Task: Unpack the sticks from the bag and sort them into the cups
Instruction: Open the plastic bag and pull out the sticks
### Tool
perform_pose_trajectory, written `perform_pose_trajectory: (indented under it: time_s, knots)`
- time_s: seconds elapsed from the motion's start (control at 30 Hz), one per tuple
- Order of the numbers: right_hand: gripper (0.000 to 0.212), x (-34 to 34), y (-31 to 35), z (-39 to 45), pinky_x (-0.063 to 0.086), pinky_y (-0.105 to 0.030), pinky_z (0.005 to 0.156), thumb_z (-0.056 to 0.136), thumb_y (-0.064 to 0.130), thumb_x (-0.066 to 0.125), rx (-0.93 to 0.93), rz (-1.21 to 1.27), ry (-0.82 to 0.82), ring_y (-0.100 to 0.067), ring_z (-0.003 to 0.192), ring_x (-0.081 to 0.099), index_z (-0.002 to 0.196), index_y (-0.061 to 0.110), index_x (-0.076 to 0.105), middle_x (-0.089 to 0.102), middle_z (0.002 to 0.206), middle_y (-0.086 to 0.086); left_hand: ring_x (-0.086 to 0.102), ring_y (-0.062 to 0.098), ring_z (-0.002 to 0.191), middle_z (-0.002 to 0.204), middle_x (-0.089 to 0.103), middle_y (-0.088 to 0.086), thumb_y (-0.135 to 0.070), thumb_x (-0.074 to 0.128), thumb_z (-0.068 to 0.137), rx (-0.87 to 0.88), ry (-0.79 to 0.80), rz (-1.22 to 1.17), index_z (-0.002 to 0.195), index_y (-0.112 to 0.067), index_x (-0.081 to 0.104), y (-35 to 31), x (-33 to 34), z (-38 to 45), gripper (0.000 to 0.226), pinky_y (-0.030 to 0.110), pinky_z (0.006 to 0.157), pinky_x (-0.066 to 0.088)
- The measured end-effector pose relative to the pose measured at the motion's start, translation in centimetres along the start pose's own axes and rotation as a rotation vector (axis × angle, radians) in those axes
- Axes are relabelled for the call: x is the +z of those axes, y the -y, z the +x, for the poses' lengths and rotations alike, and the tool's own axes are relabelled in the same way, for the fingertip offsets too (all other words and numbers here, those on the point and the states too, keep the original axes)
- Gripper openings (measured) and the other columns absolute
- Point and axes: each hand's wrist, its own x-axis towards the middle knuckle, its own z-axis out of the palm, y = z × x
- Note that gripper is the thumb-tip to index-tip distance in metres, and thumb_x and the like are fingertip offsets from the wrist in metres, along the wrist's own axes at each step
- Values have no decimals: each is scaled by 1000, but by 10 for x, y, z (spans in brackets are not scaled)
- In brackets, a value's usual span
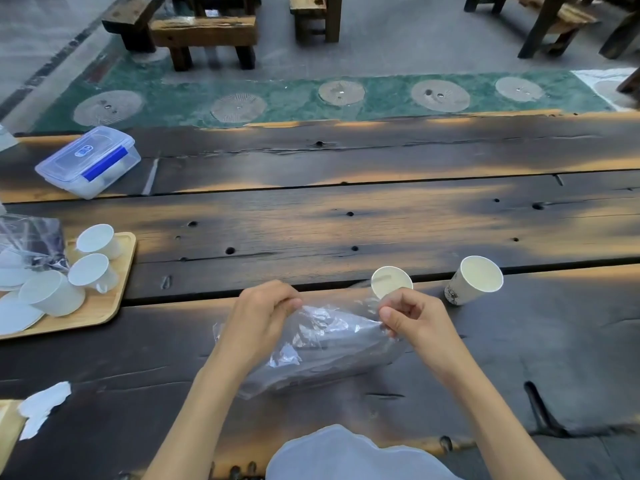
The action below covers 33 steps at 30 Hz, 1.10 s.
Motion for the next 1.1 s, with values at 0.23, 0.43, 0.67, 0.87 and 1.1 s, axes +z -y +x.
perform_pose_trajectory:
  time_s: [0.23, 0.43, 0.67, 0.87, 1.1]
  knots:
    - [13, 6, 4, -3, 46, -19, 59, 90, -3, 63, 3, -1, 31, -10, 60, 53, 78, 2, 64, 61, 65, 3, 58, 1, 70, 74, 62, -21, -28, 64, 92, -3, 37, -89, 90, -25, 71, -23, 11, 10, 8, 27, 64, 45]
    - [12, 3, 14, -4, 49, -30, 59, 96, 1, 56, 17, 64, -40, -24, 63, 65, 85, -2, 59, 70, 78, -12, 60, 13, 93, 95, 68, -6, -21, 61, 94, -59, -225, -61, 100, -13, 72, -24, -3, 20, 14, 29, 82, 47]
    - [7, 5, 29, 0, 57, -39, 72, 93, -5, 57, 118, 61, 44, -36, 78, 73, 95, 2, 56, 77, 96, -15, 41, 7, 128, 131, 50, -9, -16, 62, 92, -417, -420, -219, 129, -26, 56, -4, -4, -18, 39, 31, 106, 33]
    - [19, 25, 48, 12, 50, -50, 81, 96, -3, 53, 98, 168, 92, -48, 97, 69, 80, 6, 47, 74, 108, -22, 48, 11, 123, 132, 48, -7, -19, 62, 93, -688, -575, -464, 128, -29, 53, 16, 34, -40, 38, 38, 108, 39]
    - [19, 55, 90, 14, 42, -60, 104, 94, 8, 48, 75, 848, 269, -50, 120, 57, 76, 12, 46, 61, 131, -27, 44, 34, 135, 151, 39, 22, -35, 59, 96, -1207, -437, -1333, 150, -16, 32, 19, 94, -45, 63, 46, 114, 34]
